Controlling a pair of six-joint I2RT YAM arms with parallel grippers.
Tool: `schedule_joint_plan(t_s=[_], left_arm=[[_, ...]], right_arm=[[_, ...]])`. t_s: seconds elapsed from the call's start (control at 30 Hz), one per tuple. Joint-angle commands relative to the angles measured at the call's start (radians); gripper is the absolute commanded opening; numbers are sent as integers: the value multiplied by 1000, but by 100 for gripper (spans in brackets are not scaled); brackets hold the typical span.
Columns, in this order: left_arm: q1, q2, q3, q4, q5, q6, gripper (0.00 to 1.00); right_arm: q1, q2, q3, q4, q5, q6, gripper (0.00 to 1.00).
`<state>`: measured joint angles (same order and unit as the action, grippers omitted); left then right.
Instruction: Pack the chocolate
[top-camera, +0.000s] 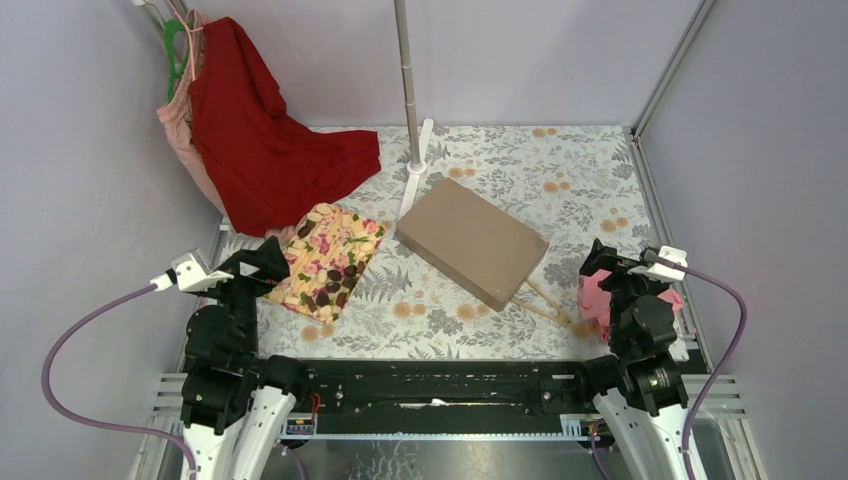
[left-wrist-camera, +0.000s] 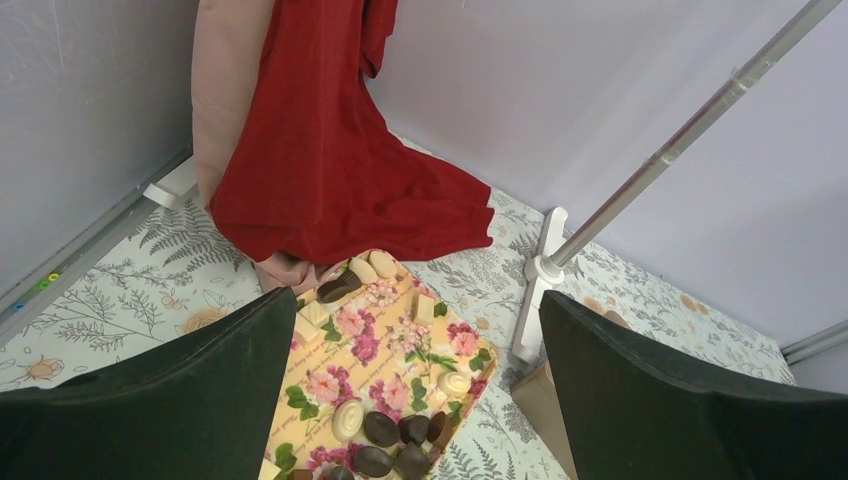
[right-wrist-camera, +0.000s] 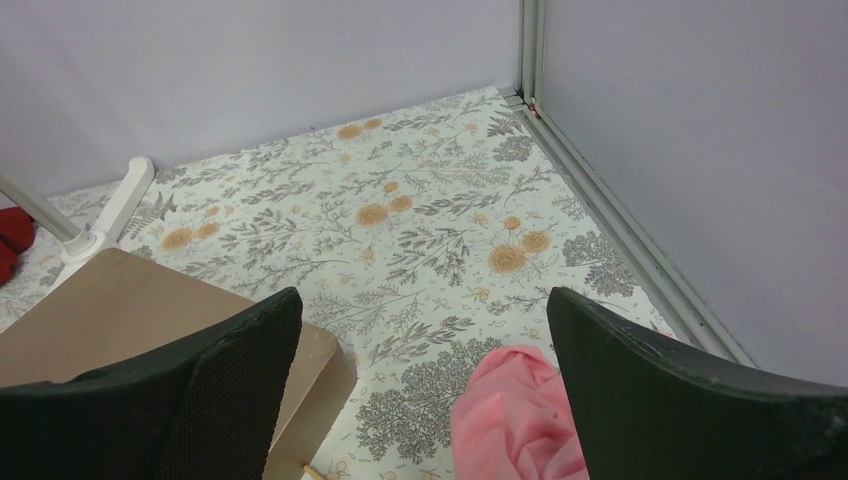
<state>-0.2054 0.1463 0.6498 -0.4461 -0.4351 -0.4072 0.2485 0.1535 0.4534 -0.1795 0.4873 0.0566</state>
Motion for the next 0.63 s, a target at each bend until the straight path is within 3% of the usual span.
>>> schedule_joint_plan(t_s=[0.0, 0.6], left_arm=[[9, -5, -13, 70, -24, 34, 99], [14, -7, -19, 73, -9, 25, 99]], right_arm=[[-3, -31, -5, 87, 26, -4, 100], [-3, -23, -12, 98, 50, -16, 100]])
